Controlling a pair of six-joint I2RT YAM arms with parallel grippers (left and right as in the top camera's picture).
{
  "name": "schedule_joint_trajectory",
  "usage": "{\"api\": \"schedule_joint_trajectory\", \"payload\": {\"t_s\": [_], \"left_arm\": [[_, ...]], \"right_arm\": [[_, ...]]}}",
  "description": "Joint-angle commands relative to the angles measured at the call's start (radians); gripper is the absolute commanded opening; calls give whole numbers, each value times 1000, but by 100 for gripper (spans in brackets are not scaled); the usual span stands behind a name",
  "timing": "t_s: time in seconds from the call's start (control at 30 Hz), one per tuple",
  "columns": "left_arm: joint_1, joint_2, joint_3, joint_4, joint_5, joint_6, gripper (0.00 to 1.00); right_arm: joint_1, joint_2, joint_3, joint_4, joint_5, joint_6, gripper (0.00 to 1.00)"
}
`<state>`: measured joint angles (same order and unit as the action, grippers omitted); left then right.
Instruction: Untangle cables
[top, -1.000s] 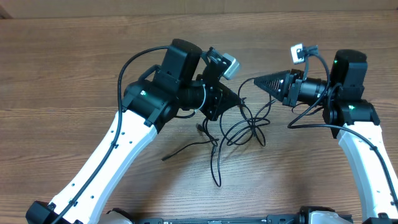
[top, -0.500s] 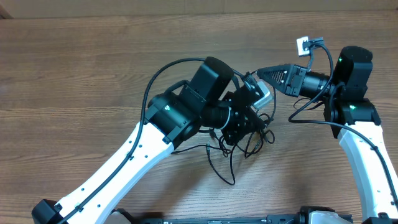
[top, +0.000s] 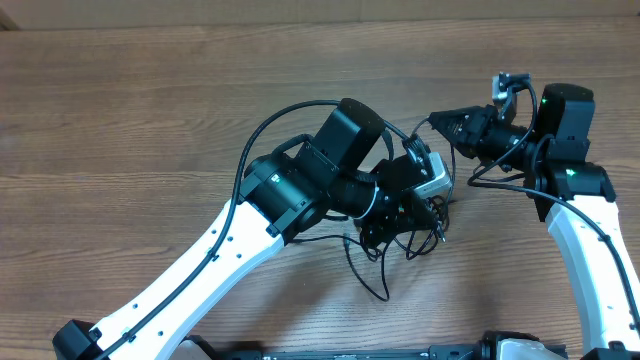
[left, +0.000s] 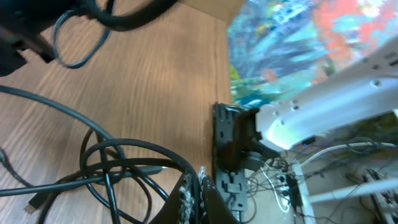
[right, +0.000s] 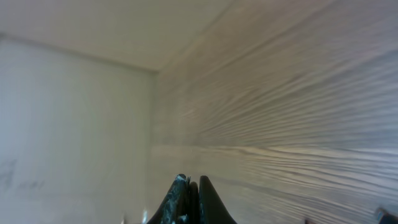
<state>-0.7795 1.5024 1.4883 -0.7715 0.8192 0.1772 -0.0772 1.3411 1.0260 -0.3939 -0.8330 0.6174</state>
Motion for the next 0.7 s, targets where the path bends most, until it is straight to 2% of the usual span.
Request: {"api": "schedule_joint_trajectory", "payload": {"t_s": [0.0, 0.2, 0.53, 0.67], "left_arm": [[-13, -18, 21, -16, 147, 68, 4], [-13, -18, 21, -48, 293, 138, 4], [-13, -18, 21, -47, 395, 138, 4], [-13, -18, 21, -40, 467, 138, 4]], "right_arm": [[-5, -2, 8, -19, 159, 11, 4], [-5, -2, 8, -80, 294, 15, 4], [-5, -2, 8, -126, 410, 2, 5], [-5, -2, 8, -133, 444, -55, 7]]}}
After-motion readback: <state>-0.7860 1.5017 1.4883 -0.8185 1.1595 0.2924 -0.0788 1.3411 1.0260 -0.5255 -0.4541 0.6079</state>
